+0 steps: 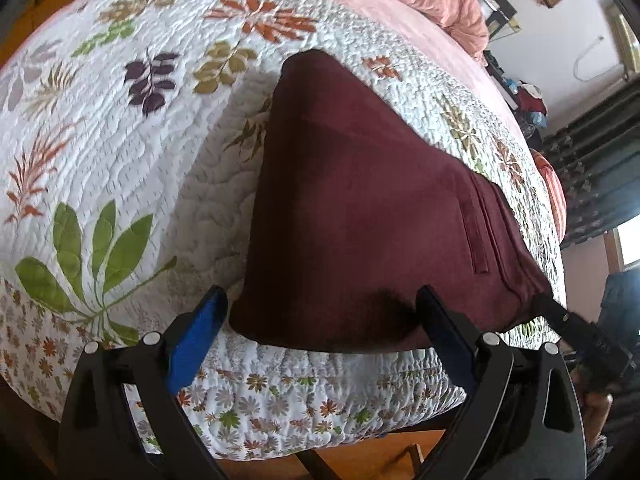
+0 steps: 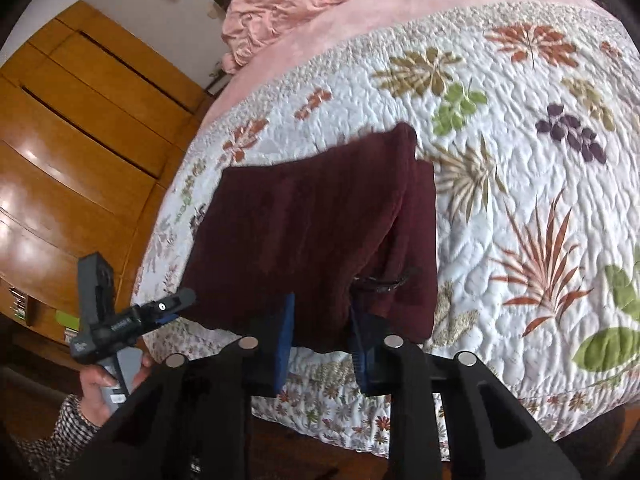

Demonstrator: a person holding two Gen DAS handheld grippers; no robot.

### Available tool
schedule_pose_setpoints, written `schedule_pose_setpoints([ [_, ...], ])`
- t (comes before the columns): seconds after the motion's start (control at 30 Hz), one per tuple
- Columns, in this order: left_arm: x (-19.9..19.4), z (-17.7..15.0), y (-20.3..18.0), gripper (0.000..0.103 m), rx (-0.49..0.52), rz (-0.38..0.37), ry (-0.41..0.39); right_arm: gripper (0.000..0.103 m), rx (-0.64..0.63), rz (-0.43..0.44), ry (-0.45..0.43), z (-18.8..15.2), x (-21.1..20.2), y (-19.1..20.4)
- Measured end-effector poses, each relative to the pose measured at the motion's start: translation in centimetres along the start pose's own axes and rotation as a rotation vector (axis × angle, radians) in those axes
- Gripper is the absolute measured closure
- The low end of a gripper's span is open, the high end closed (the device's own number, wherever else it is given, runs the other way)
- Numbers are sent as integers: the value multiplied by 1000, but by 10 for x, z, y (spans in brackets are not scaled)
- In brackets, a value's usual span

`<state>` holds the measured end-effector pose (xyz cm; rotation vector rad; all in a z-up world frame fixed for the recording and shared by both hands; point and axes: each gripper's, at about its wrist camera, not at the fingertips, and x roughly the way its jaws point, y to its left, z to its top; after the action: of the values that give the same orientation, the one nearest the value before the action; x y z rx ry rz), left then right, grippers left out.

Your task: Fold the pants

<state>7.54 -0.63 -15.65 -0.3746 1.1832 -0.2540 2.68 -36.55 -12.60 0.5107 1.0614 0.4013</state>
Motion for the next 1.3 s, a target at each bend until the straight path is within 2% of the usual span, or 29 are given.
schedule_pose_setpoints([
  [0.2, -18, 2, -15, 8, 66, 21, -59, 83, -1, -64, -14, 4, -11, -6],
  [0.23, -21, 2, -18, 8, 75, 25, -70, 89, 3, -113, 4, 3, -6, -12],
  [0.3, -26, 3, -23, 8, 95, 35, -94, 89, -2, -155, 43, -4, 10, -23],
  [0.4, -34, 4, -33, 8, 128, 59, -122, 88, 72, -78, 38, -11, 14, -38],
  [0.47, -42, 4, -39, 8, 148, 60, -152, 79, 75, -82, 35, -10, 10, -39],
  [0.53, -50, 5, -46, 8, 168, 52, -175, 76, 53, -102, 33, -8, 4, -34],
  [0.63, -59, 6, -53, 8, 180, 41, -202, 76, -4, -165, 0, -3, -9, -18],
  [0.77, -68, 5, -60, 8, 191, 32, -226, 76, -55, -130, -28, 1, -19, 10],
  [0.9, -74, 5, -61, 8, 186, 34, -245, 76, -115, -113, -9, 1, -8, 34],
  [1.03, -79, 5, -60, 8, 181, 37, -261, 76, -118, -149, 49, -8, 16, 35],
  [1.23, -83, 5, -58, 8, 182, 51, -277, 82, -118, -219, 67, -18, 23, 24],
  [1.3, -83, 5, -59, 8, 189, 59, -283, 83, -109, -212, 66, -19, 25, 19],
])
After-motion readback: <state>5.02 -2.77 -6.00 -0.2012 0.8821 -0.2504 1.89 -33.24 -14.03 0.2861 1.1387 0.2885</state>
